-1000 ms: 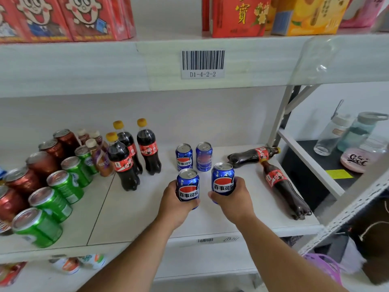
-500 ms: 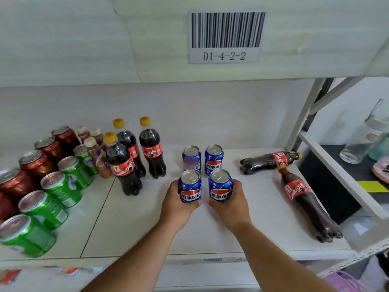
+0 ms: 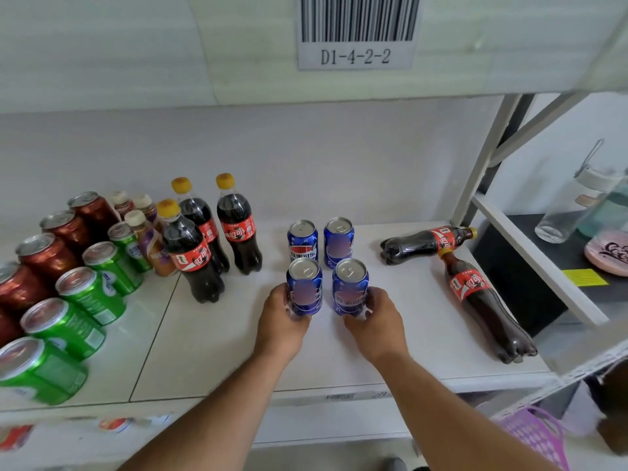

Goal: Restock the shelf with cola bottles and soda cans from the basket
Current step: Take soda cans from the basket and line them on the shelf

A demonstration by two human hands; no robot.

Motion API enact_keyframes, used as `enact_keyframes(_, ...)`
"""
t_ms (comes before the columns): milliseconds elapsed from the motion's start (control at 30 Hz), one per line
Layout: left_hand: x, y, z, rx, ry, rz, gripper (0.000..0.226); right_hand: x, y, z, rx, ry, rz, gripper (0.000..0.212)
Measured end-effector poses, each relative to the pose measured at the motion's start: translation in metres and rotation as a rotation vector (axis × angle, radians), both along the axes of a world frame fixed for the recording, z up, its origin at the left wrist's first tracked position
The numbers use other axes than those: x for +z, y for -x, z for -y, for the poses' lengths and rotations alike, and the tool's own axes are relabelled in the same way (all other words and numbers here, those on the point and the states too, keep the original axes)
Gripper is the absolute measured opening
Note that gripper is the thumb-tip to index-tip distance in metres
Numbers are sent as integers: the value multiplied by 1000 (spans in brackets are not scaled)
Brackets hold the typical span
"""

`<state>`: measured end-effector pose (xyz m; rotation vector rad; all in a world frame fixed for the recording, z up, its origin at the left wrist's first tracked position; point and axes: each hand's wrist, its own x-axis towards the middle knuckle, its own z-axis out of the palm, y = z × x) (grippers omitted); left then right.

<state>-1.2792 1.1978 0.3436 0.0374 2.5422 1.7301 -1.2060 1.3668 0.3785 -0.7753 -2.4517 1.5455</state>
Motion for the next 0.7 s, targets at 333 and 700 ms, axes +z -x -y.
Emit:
enact_keyframes(333, -6, 8, -4, 48, -29, 41, 56, -3, 17, 6, -50, -61, 23, 44)
enact_keyframes(700, -1, 27, -14, 41, -13, 27, 60, -5, 47, 6, -45, -64, 24, 44)
